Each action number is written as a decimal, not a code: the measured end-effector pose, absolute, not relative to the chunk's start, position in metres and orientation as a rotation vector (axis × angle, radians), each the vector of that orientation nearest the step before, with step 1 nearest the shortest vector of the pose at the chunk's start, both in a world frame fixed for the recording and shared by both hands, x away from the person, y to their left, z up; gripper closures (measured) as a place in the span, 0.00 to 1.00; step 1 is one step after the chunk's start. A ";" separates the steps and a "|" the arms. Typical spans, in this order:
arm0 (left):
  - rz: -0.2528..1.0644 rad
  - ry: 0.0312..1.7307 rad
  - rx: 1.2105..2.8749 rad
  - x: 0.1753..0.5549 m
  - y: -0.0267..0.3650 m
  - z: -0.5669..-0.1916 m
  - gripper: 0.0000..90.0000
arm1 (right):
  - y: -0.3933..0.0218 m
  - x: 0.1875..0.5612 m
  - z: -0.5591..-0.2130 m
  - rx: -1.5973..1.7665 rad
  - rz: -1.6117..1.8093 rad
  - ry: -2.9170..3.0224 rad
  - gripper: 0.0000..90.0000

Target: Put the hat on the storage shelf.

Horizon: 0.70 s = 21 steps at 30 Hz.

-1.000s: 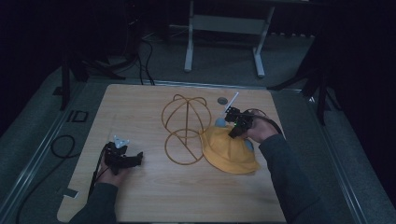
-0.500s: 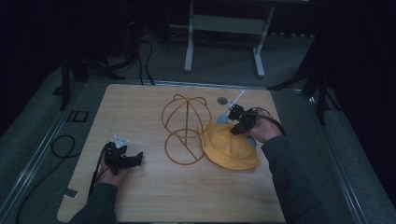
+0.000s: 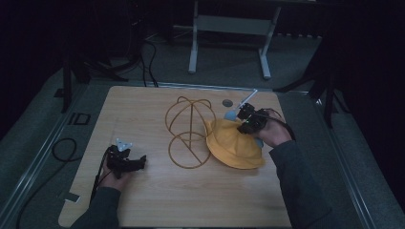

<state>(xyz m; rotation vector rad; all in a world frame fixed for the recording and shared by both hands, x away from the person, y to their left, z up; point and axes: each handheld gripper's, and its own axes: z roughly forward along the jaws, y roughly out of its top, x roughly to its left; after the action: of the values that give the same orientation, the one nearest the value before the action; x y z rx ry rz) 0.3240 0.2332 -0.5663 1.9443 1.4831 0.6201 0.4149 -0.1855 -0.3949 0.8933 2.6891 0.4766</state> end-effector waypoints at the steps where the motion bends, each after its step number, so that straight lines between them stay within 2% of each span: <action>1: 0.620 1.483 1.944 0.324 0.233 -0.566 0.13 | -0.186 0.414 -0.394 0.903 0.482 2.676 0.93; 21: 0.618 1.484 1.945 0.324 0.233 -0.566 0.13 | -0.207 0.406 -0.368 0.970 0.653 2.432 0.93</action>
<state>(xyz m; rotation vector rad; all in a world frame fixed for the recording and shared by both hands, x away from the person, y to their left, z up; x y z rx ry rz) 0.3240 0.2332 -0.5661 1.9454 1.4843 0.6182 0.4061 -0.2071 -0.3677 0.9695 2.4317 0.6531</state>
